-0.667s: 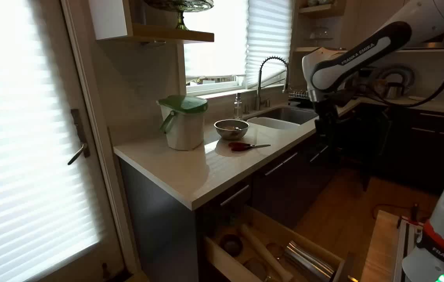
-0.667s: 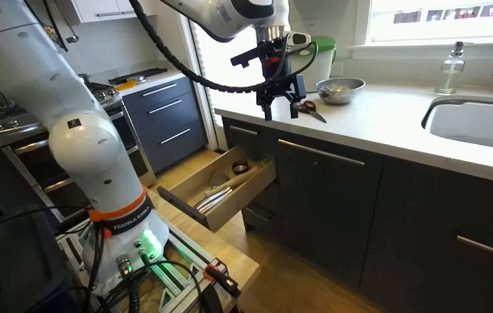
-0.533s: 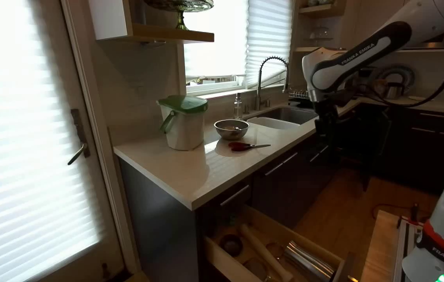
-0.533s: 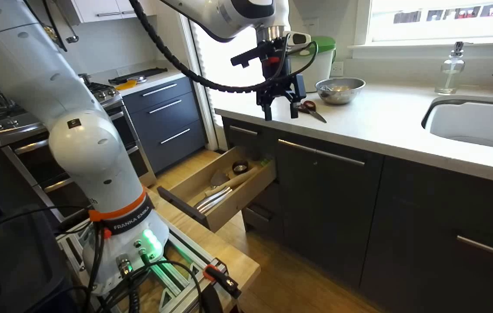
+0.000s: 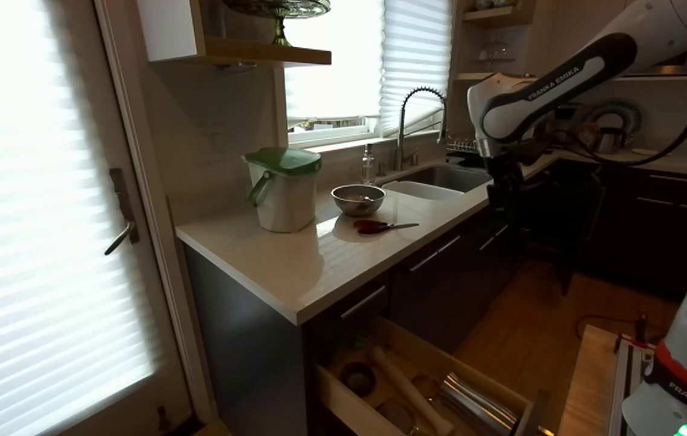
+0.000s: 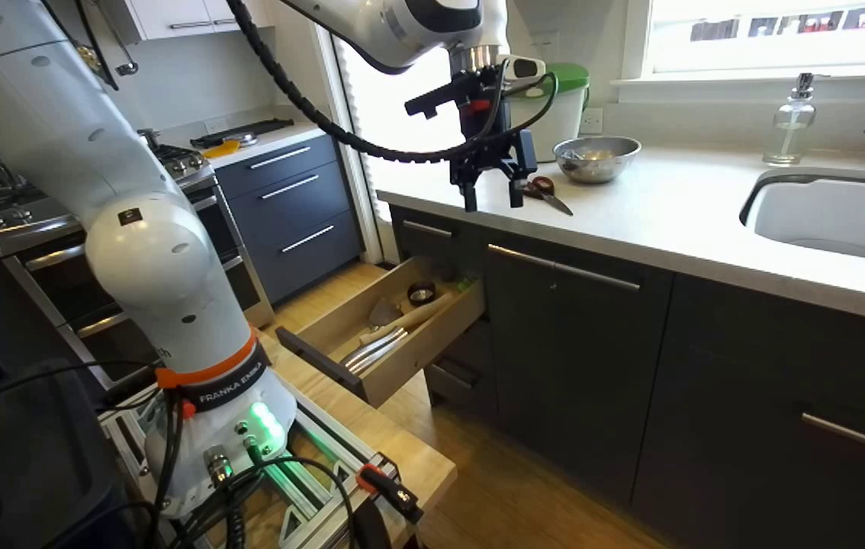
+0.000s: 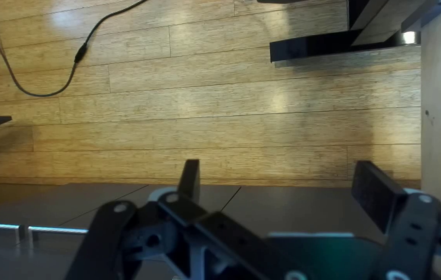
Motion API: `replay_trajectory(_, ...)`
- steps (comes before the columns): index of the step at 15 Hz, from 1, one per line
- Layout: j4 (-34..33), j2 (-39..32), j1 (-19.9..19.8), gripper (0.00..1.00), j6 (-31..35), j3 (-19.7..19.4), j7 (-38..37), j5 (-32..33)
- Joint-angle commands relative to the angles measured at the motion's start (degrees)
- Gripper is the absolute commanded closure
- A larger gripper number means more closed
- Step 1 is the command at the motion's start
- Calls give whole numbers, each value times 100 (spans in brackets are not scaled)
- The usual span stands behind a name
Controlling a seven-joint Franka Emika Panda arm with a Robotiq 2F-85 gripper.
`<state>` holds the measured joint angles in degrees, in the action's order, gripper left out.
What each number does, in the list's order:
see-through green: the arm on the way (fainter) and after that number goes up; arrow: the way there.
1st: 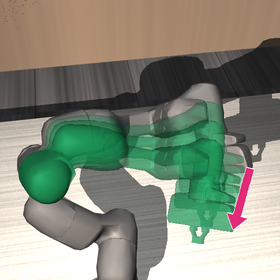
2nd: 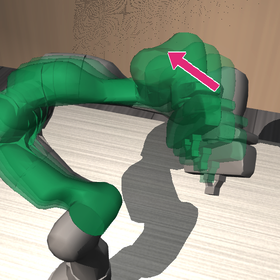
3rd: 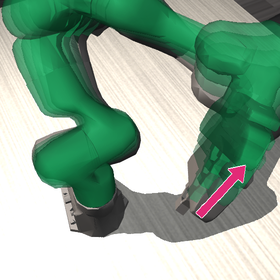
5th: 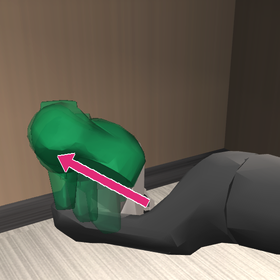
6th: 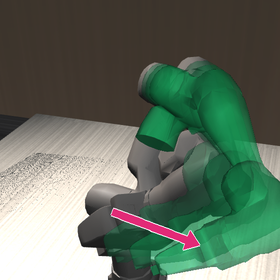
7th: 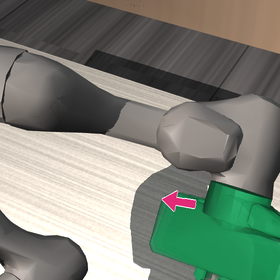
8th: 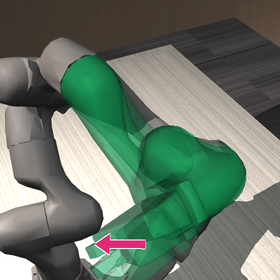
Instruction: Remove the green object from the open drawer
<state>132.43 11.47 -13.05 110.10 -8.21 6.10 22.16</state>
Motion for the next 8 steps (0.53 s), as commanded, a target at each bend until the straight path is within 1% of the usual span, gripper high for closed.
replay_trajectory(1,86,-28,192,0,113,-74,235,-228)
replay_trajectory(3,323,-16,361,0,316,-38,551,-530)
replay_trajectory(8,1084,29,822,0,825,25,1536,-1690)
